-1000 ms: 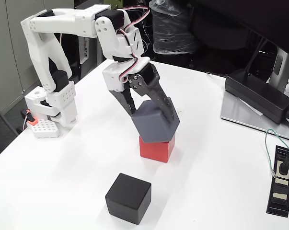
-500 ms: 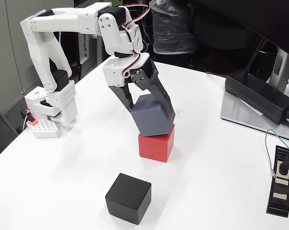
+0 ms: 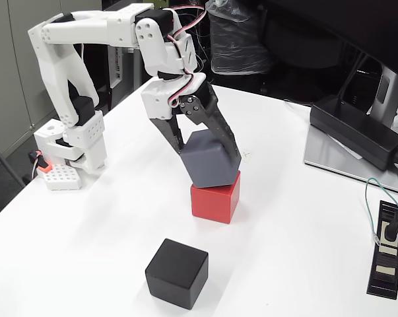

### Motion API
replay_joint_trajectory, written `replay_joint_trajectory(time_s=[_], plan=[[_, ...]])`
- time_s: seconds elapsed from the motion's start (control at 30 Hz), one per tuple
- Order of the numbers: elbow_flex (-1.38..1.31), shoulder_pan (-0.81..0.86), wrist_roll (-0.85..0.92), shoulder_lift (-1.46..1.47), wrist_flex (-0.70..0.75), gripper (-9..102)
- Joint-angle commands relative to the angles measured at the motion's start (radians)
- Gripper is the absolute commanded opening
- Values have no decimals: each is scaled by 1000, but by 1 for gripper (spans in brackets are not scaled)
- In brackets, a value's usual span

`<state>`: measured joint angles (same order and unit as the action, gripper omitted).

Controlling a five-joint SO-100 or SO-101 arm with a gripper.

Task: Stack the three blocks in an ordered color.

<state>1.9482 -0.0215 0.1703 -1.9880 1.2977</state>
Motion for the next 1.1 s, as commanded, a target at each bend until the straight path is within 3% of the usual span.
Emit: replay_joint_trajectory(time_s=[0.0, 0.3, 0.63, 1.07], plan=[[2, -3, 15, -12, 9, 29], [2, -3, 20, -12, 9, 45], [-14, -2, 21, -25, 9, 46], [-3, 57, 25, -360, 31, 46]])
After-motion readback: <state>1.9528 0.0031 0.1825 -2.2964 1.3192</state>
